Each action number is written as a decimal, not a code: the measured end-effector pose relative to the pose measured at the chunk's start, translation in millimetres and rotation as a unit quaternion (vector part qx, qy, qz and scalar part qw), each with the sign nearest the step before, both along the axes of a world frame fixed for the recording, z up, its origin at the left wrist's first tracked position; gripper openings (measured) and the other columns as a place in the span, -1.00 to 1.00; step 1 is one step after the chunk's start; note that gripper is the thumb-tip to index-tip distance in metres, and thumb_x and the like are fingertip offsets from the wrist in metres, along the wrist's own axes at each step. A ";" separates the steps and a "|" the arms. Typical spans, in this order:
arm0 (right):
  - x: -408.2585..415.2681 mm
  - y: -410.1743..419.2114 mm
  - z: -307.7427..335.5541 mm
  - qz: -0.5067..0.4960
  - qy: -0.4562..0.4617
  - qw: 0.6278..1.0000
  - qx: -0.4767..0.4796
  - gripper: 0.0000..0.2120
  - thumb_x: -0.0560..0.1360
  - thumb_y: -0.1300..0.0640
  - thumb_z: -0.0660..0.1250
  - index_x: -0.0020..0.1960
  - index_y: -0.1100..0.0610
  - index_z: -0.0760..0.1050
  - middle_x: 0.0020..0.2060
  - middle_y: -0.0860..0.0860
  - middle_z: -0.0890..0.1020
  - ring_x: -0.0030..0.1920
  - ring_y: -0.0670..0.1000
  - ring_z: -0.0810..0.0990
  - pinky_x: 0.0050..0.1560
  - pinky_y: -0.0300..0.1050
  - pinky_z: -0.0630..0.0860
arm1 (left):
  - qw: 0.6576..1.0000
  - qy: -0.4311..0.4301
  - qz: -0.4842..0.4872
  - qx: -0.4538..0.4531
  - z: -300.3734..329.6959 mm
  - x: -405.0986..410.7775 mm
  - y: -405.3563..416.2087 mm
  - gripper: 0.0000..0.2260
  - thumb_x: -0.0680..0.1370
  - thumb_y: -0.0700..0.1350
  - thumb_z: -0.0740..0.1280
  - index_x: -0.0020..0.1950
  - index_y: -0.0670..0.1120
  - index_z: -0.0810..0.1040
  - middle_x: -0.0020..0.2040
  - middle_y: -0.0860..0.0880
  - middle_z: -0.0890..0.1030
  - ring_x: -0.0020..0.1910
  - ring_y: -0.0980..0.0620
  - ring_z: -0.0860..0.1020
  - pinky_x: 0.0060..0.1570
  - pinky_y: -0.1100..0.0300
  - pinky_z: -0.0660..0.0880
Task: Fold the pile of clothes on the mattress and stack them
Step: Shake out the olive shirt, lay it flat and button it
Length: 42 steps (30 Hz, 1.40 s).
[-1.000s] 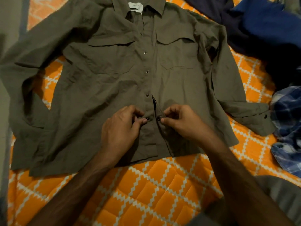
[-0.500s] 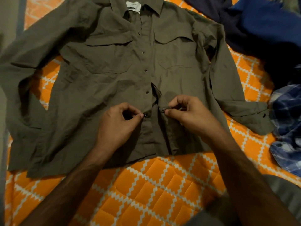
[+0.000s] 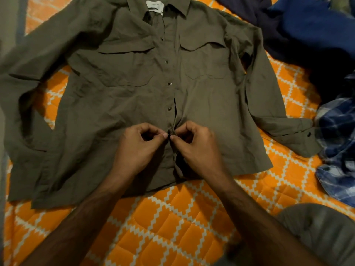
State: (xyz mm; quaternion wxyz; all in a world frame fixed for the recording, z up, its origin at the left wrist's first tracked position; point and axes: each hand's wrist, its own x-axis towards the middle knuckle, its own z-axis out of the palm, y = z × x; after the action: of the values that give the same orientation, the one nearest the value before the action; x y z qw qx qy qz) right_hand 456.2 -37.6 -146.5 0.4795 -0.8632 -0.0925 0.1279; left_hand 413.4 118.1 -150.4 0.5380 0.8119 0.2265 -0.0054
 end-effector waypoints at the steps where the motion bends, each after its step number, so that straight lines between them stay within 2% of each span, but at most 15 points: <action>1: -0.3 0.4 -2.0 -0.002 -0.002 1.000 0.003 -0.96 0.52 0.12 0.46 -0.10 0.04 0.62 -0.26 -0.11 0.66 -0.22 -0.16 0.64 -0.21 -0.17 0.63 | 1.000 0.000 0.003 -0.005 -0.2 -0.4 -0.6 -0.98 0.52 -0.05 0.48 -0.10 0.04 0.70 -0.22 0.07 0.70 -0.19 0.14 0.66 -0.12 0.01 0.64; 5: -3.7 1.2 -7.7 -0.011 -0.019 1.000 0.019 -0.98 0.51 0.13 0.46 -0.10 0.06 0.65 -0.24 -0.11 0.67 -0.20 -0.14 0.66 -0.17 -0.05 0.64 | 1.000 -0.009 0.019 -0.016 -1.9 -2.1 -3.7 -0.98 0.52 -0.07 0.47 -0.10 0.03 0.69 -0.22 0.08 0.70 -0.18 0.15 0.66 -0.11 0.05 0.63; 10: -10.0 6.0 -16.1 -0.038 -0.024 0.999 0.026 -0.97 0.51 0.12 0.47 -0.08 0.07 0.68 -0.23 -0.11 0.68 -0.19 -0.15 0.66 -0.17 -0.07 0.64 | 0.999 -0.035 0.038 0.014 -9.6 -6.4 -8.1 -0.98 0.51 -0.07 0.49 -0.11 0.04 0.69 -0.22 0.11 0.69 -0.18 0.16 0.65 -0.11 0.00 0.63; 15: -15.3 11.8 -20.7 -0.089 0.034 0.992 0.081 -0.97 0.50 0.16 0.48 -0.07 0.11 0.69 -0.25 -0.09 0.70 -0.21 -0.17 0.67 -0.24 -0.32 0.55 | 0.995 -0.059 0.077 0.040 -18.0 -9.5 -15.3 -0.97 0.50 -0.07 0.49 -0.13 0.06 0.69 -0.22 0.14 0.68 -0.20 0.15 0.64 -0.14 -0.02 0.62; 20: -16.8 12.0 -23.2 -0.094 0.059 0.989 0.101 -0.96 0.50 0.17 0.48 -0.06 0.13 0.68 -0.25 -0.07 0.70 -0.20 -0.17 0.67 -0.23 -0.35 0.54 | 0.994 -0.064 0.077 0.048 -21.1 -12.1 -18.7 -0.95 0.51 -0.09 0.48 -0.12 0.06 0.68 -0.22 0.14 0.68 -0.19 0.13 0.64 -0.14 -0.07 0.62; 23: -1.6 7.2 -16.3 -0.048 0.084 0.994 0.046 -0.96 0.51 0.12 0.48 -0.08 0.07 0.64 -0.27 -0.07 0.67 -0.26 -0.19 0.64 -0.28 -0.31 0.54 | 0.997 -0.044 0.033 0.055 -19.5 -8.5 -11.1 -0.97 0.51 -0.03 0.47 -0.12 0.08 0.66 -0.22 0.14 0.67 -0.21 0.14 0.64 -0.16 -0.08 0.62; 26: 24.4 -1.7 -1.7 -0.001 0.182 0.982 0.054 -0.91 0.55 0.08 0.43 -0.10 0.07 0.58 -0.31 -0.02 0.67 -0.37 -0.11 0.63 -0.37 -0.12 0.55 | 0.997 -0.018 -0.024 0.075 -6.4 3.9 5.7 -0.96 0.53 0.03 0.45 -0.10 0.10 0.62 -0.19 0.14 0.67 -0.24 0.14 0.65 -0.19 -0.08 0.63; 27: 33.0 -3.1 -0.1 -0.006 0.176 0.983 0.051 -0.91 0.55 0.08 0.43 -0.11 0.05 0.57 -0.32 -0.01 0.68 -0.37 -0.07 0.64 -0.33 -0.03 0.60 | 0.995 -0.025 -0.029 0.088 -0.9 10.7 11.1 -0.96 0.55 0.03 0.42 -0.06 0.10 0.60 -0.16 0.14 0.66 -0.24 0.12 0.64 -0.19 -0.06 0.63; 29: 52.5 0.1 0.9 -0.021 0.081 0.996 0.008 -0.90 0.51 0.03 0.43 -0.11 0.00 0.53 -0.30 -0.02 0.67 -0.30 -0.03 0.66 -0.19 0.15 0.66 | 0.985 -0.054 -0.040 0.157 8.0 32.0 20.5 -0.96 0.59 -0.01 0.37 0.02 0.09 0.56 -0.04 0.14 0.62 -0.18 0.12 0.61 -0.16 0.05 0.59; 31: 72.7 9.2 6.7 -0.021 0.005 0.999 -0.029 -0.87 0.49 -0.01 0.42 -0.06 -0.02 0.50 -0.26 -0.04 0.64 -0.25 -0.03 0.65 -0.15 0.13 0.64 | 0.975 -0.084 -0.043 0.202 13.5 60.0 26.5 -0.94 0.62 -0.07 0.33 0.08 0.04 0.53 0.05 0.07 0.56 -0.08 0.12 0.55 -0.14 0.25 0.46; 32: 81.8 14.5 10.5 -0.008 -0.006 0.999 -0.052 -0.84 0.49 -0.02 0.42 -0.02 -0.02 0.49 -0.23 -0.06 0.63 -0.22 -0.04 0.64 -0.14 0.07 0.63 | 0.976 -0.079 -0.041 0.200 13.7 73.4 28.4 -0.93 0.62 -0.09 0.32 0.10 0.02 0.51 0.07 0.04 0.54 -0.05 0.11 0.54 -0.13 0.29 0.43; 35: 101.3 27.4 17.2 0.068 0.019 0.981 -0.180 -0.67 0.45 -0.07 0.46 0.11 0.04 0.46 -0.05 -0.02 0.62 -0.04 0.02 0.61 -0.05 -0.01 0.58 | 0.986 -0.014 -0.034 0.161 5.3 102.1 28.6 -0.92 0.62 -0.09 0.33 0.09 -0.03 0.51 0.08 -0.02 0.54 0.06 0.01 0.55 0.03 0.15 0.50; 38: 102.0 33.5 16.6 0.118 0.051 0.954 -0.272 -0.52 0.42 -0.05 0.51 0.24 0.07 0.44 0.09 0.04 0.59 0.09 0.07 0.59 0.13 0.05 0.58 | 0.978 0.012 -0.050 0.201 -2.7 102.8 24.1 -0.86 0.61 0.00 0.33 0.04 -0.06 0.52 0.01 -0.02 0.55 0.01 -0.01 0.54 0.06 0.02 0.52; 40: 102.2 27.5 10.7 0.100 0.062 0.956 -0.268 -0.58 0.43 0.00 0.51 0.21 0.08 0.48 0.06 0.05 0.61 0.08 0.08 0.61 0.13 0.08 0.59 | 0.972 0.003 -0.069 0.224 -4.2 95.2 19.9 -0.79 0.59 0.09 0.34 0.02 -0.04 0.49 -0.04 0.00 0.53 -0.03 0.00 0.52 0.00 0.03 0.51; 42: 100.5 16.6 0.9 0.053 0.078 0.974 -0.206 -0.76 0.43 0.05 0.50 0.05 0.08 0.55 -0.09 0.06 0.66 -0.06 0.08 0.65 0.04 0.10 0.63 | 0.966 0.011 -0.097 0.239 -4.1 86.8 14.6 -0.69 0.56 0.18 0.36 0.06 -0.04 0.45 -0.01 0.00 0.49 -0.02 -0.01 0.51 0.00 0.04 0.50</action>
State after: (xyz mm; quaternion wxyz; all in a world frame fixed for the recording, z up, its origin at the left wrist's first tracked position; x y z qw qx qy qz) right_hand 556.8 -21.0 -145.6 0.2896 -0.9246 -0.0721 0.2365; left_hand 500.2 132.7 -154.5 0.3226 0.9349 0.1475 -0.0116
